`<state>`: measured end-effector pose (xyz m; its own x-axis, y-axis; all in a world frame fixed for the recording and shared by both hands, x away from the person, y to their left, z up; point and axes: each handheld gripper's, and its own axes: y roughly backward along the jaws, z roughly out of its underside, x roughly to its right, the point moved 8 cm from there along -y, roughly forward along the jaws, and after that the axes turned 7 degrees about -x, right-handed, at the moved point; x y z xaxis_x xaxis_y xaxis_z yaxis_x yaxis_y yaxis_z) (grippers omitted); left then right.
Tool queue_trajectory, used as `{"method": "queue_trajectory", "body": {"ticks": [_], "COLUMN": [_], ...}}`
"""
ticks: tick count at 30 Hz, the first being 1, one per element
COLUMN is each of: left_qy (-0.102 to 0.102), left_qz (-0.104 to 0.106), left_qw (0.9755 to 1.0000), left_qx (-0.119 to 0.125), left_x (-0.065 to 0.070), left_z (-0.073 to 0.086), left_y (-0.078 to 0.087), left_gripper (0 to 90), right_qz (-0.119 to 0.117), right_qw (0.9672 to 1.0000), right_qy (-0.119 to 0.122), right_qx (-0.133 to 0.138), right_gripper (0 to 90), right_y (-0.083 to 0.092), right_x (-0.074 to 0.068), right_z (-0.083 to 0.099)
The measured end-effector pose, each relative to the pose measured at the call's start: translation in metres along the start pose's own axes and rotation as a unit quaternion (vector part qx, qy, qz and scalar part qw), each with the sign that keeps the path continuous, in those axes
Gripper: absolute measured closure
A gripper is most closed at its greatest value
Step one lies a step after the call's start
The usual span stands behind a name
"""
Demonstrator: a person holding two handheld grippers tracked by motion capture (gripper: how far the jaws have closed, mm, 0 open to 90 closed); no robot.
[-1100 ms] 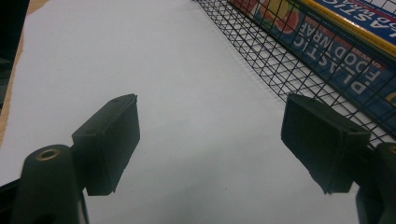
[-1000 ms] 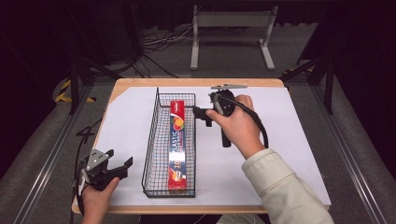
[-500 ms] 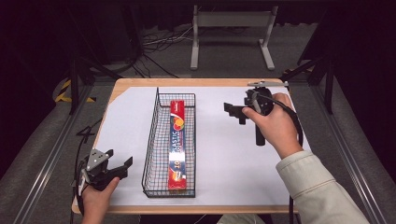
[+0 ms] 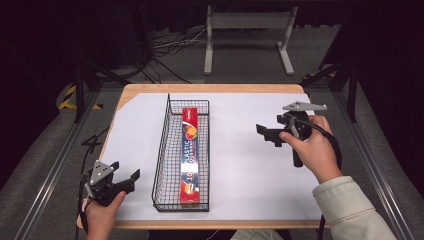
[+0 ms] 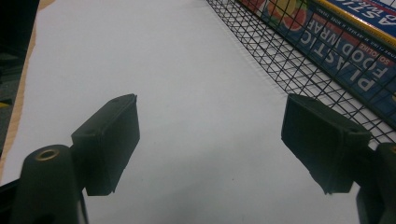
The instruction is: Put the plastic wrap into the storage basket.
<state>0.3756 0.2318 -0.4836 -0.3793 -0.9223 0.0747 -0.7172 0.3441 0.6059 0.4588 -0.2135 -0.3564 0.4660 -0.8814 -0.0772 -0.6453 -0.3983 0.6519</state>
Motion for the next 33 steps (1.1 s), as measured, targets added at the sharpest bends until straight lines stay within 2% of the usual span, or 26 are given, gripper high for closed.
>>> {"method": "queue_trajectory", "body": {"ticks": [3, 5, 6, 7, 8, 9, 16, 21, 25, 27, 29, 31, 33], "left_qy": [0.001, 0.002, 0.002, 0.002, 0.005, 0.006, 0.008, 0.013, 0.012, 0.012, 0.012, 0.013, 0.012], "left_qz": [0.002, -0.002, -0.002, -0.002, -0.002, -0.001, -0.004, -0.005, -0.004, -0.003, -0.003, -0.003, -0.004], "left_qw": [1.0, 1.0, 1.0, 1.0, 1.0, 1.0, 1.0, 0.9999, 0.9999, 0.9999, 0.9999, 0.9999, 0.9999], "left_qx": [0.002, -0.001, -0.001, -0.001, 0.001, 0.0, 0.0, 0.001, 0.0, 0.001, 0.001, 0.003, 0.004], "left_x": [-0.001, -0.002, -0.002, -0.002, -0.002, -0.003, -0.004, -0.005, -0.006, -0.005, -0.006, -0.005, -0.005], "left_z": [0.002, 0.003, 0.003, 0.003, 0.004, 0.004, 0.006, 0.007, 0.007, 0.007, 0.007, 0.006, 0.006], "left_y": [0.002, 0.004, 0.004, 0.004, 0.005, 0.005, 0.007, 0.007, 0.006, 0.005, 0.004, 0.004, 0.005], "left_gripper": [19.9, 19.8, 19.8, 19.8, 19.8, 19.8, 19.7, 19.6, 19.7, 19.6, 19.6, 19.7, 19.8], "right_qz": [0.001, 0.0, 0.0, -0.004, -0.004, -0.003, 0.002, -0.003, -0.002, 0.009, 0.02, 0.011, 0.003], "right_qw": [0.9998, 0.9997, 0.9997, 0.9998, 0.9998, 0.9997, 1.0, 0.9999, 0.9998, 0.9996, 0.9997, 0.9998, 0.9999], "right_qy": [0.019, 0.021, 0.021, 0.019, 0.019, 0.017, -0.004, -0.006, 0.0, 0.004, 0.006, -0.014, -0.014], "right_qx": [0.007, 0.008, 0.008, 0.01, 0.01, 0.014, 0.005, -0.012, -0.022, -0.026, -0.016, 0.012, -0.001], "right_gripper": [16.2, 16.2, 16.2, 16.2, 16.3, 16.3, 16.2, 15.5, 14.7, 14.7, 14.9, 15.0, 15.3], "right_y": [-0.001, -0.001, -0.001, -0.001, -0.001, 0.0, 0.0, -0.004, -0.008, -0.011, -0.01, -0.008, -0.007], "right_x": [0.009, 0.015, 0.015, 0.022, 0.022, 0.028, 0.051, 0.057, 0.06, 0.062, 0.064, 0.065, 0.067], "right_z": [0.019, 0.032, 0.032, 0.044, 0.044, 0.056, 0.094, 0.118, 0.13, 0.14, 0.143, 0.143, 0.148]}}
